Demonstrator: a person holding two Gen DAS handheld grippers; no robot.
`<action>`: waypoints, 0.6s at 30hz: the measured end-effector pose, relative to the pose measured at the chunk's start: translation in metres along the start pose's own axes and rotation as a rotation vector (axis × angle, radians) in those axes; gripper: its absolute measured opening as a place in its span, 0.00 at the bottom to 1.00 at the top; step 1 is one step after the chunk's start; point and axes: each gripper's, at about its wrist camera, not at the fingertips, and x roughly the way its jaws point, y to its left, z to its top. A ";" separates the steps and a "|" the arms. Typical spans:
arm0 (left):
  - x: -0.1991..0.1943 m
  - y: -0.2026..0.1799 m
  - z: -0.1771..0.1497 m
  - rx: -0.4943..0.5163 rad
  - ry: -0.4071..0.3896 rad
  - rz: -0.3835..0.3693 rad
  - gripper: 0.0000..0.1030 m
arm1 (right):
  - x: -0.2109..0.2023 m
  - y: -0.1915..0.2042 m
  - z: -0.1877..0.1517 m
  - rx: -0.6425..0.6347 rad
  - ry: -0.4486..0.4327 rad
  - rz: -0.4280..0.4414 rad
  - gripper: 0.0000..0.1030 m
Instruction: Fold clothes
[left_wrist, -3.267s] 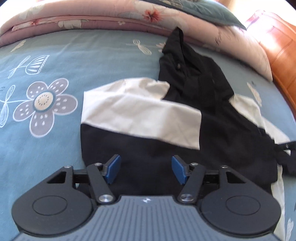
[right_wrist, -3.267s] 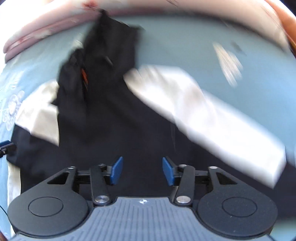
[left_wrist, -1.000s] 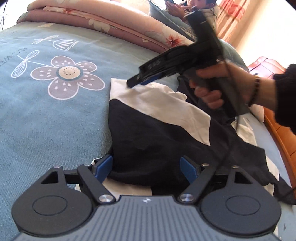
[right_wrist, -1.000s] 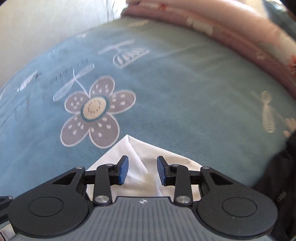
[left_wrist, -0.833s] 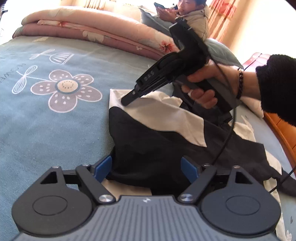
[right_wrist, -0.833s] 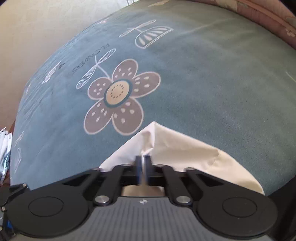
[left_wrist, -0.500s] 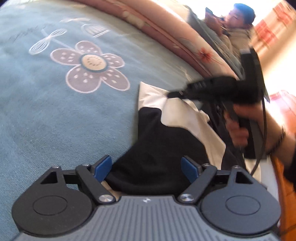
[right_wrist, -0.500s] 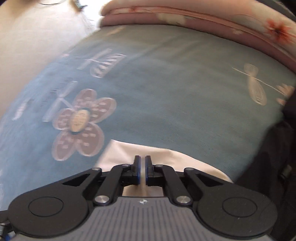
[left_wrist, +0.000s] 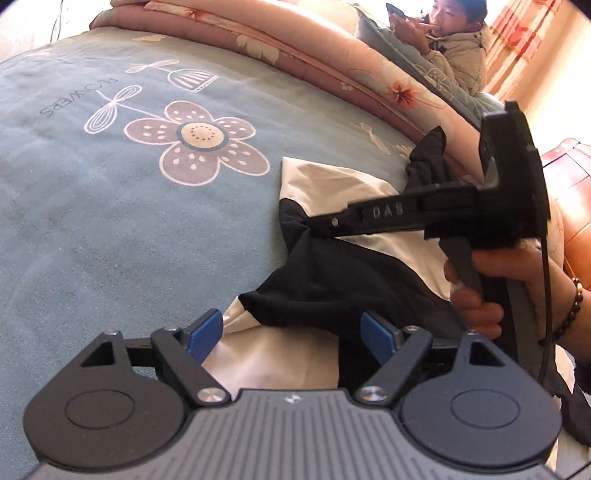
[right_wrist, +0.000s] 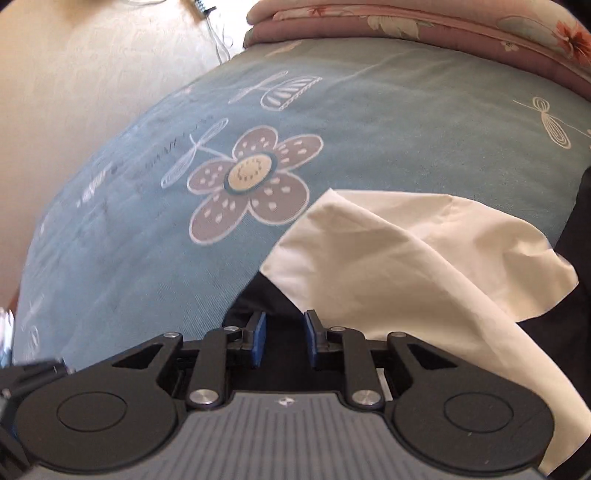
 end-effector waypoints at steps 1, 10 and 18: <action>-0.002 -0.003 0.002 0.020 -0.015 -0.017 0.79 | -0.012 -0.003 0.001 0.031 -0.017 0.002 0.25; 0.035 -0.033 0.021 0.162 -0.029 -0.243 0.80 | -0.120 -0.065 -0.091 0.351 -0.094 -0.171 0.37; 0.049 -0.046 0.018 0.242 0.041 0.021 0.70 | -0.145 -0.071 -0.146 0.451 -0.144 -0.319 0.37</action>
